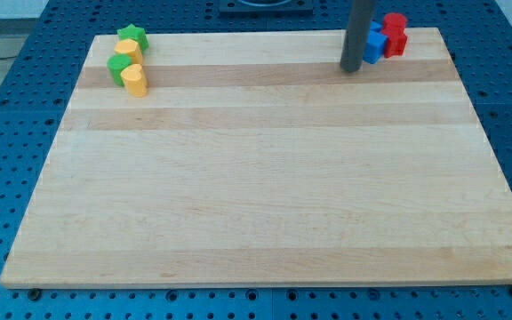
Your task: Move the arm to the left side of the green circle
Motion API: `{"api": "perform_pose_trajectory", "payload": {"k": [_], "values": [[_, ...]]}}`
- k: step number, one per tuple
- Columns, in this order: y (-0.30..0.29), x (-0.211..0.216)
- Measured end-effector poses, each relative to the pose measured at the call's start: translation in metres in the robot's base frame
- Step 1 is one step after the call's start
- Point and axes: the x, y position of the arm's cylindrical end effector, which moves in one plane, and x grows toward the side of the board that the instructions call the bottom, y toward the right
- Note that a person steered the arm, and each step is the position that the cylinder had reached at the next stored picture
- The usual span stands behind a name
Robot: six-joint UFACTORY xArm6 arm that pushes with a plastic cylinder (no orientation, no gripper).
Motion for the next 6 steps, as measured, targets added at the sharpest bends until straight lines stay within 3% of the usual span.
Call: {"api": "perform_pose_trajectory", "payload": {"k": [1, 3, 4, 5, 6], "values": [[-0.065, 0.054], [-0.277, 0.075], [-0.363, 0.048], [-0.410, 0.005], [-0.405, -0.015]]}}
